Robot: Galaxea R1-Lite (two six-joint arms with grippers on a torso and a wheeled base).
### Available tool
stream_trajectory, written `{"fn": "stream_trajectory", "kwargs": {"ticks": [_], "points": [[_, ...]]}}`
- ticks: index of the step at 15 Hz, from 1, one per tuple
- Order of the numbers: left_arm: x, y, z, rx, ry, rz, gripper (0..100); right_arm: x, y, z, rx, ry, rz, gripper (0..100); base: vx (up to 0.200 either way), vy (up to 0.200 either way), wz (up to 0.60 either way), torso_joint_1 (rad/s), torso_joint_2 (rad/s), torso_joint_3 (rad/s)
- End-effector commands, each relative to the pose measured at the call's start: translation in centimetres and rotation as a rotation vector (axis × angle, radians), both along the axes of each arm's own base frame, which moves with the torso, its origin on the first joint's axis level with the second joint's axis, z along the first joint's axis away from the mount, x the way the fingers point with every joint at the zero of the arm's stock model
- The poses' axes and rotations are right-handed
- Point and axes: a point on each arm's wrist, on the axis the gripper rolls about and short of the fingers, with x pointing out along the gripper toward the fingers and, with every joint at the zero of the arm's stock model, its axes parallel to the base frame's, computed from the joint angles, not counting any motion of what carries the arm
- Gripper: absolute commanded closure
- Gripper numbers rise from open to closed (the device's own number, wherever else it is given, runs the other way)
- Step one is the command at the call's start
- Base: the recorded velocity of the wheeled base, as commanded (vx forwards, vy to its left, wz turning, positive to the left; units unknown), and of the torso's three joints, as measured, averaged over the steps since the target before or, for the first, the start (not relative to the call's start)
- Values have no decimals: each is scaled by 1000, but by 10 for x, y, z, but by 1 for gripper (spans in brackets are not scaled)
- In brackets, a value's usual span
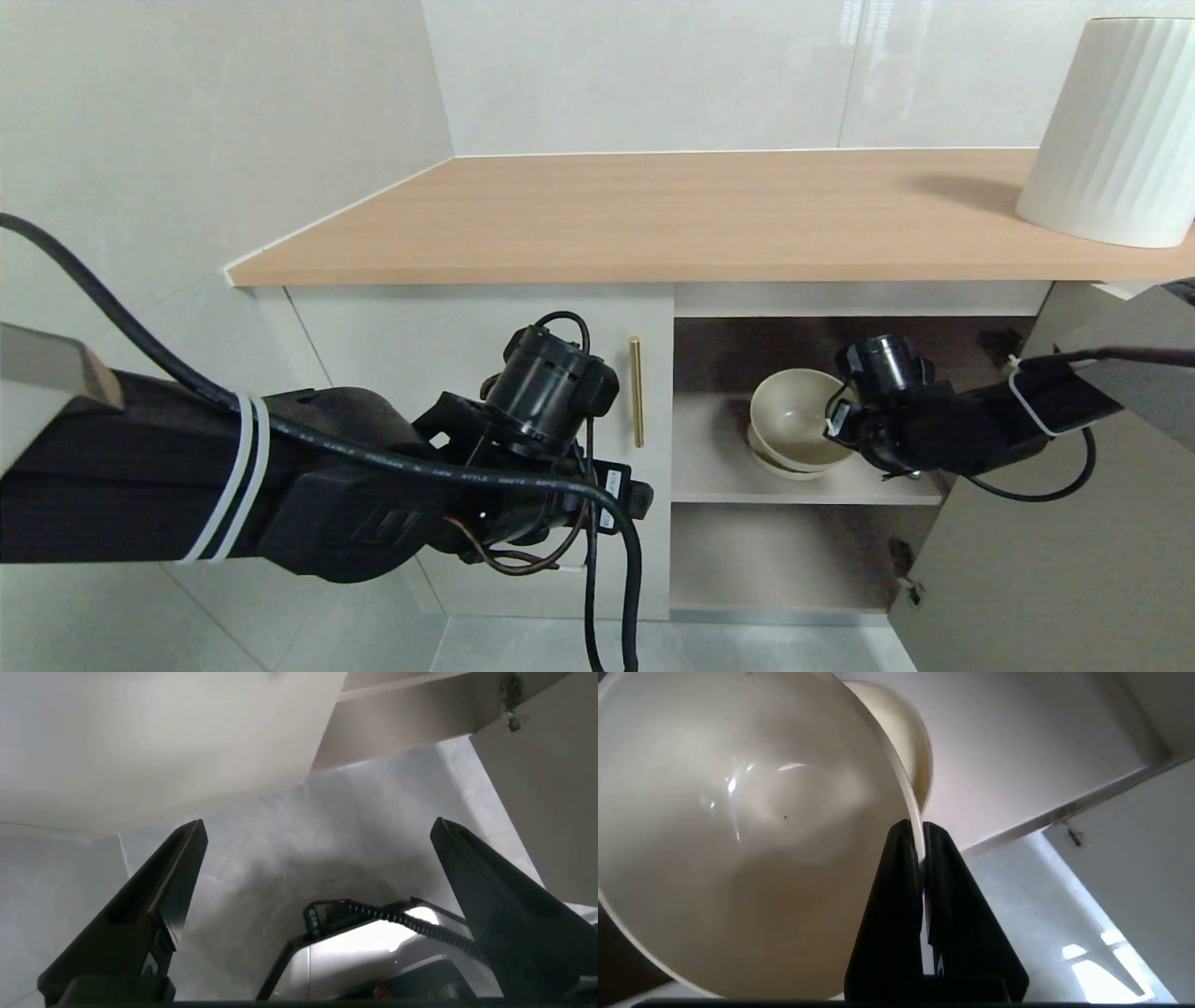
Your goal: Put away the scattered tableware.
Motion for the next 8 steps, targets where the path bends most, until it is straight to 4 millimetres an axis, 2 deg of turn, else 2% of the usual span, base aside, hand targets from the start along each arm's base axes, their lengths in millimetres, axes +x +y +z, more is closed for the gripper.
{"fn": "stream_trajectory", "kwargs": {"ticks": [1,8], "points": [[0,0,0,1,1,0,0,5,0,-9,-8,3,-7,100,0,0,0,0,0,0],[0,0,0,1,1,0,0,23,-6,-25,-16,4,-31,100,0,0,0,0,0,0]]}}
